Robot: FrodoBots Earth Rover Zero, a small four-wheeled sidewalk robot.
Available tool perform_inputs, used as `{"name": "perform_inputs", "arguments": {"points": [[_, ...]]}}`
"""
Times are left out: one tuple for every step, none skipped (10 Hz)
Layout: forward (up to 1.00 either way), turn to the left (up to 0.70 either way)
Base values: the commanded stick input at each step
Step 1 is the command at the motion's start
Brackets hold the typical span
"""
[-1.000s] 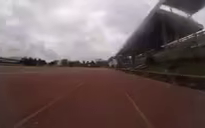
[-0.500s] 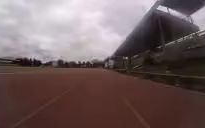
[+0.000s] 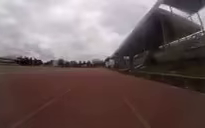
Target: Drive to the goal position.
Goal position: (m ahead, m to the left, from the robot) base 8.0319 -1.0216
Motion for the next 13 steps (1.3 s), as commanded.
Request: {"name": "perform_inputs", "arguments": {"points": [[0.85,0.00],[0.85,0.00],[0.85,-0.07],[0.85,-0.15],[0.85,-0.24],[0.85,-0.24],[0.85,-0.24],[0.85,-0.24],[0.85,-0.24],[0.85,-0.24],[0.85,-0.24],[0.85,-0.24],[0.85,-0.20]]}}
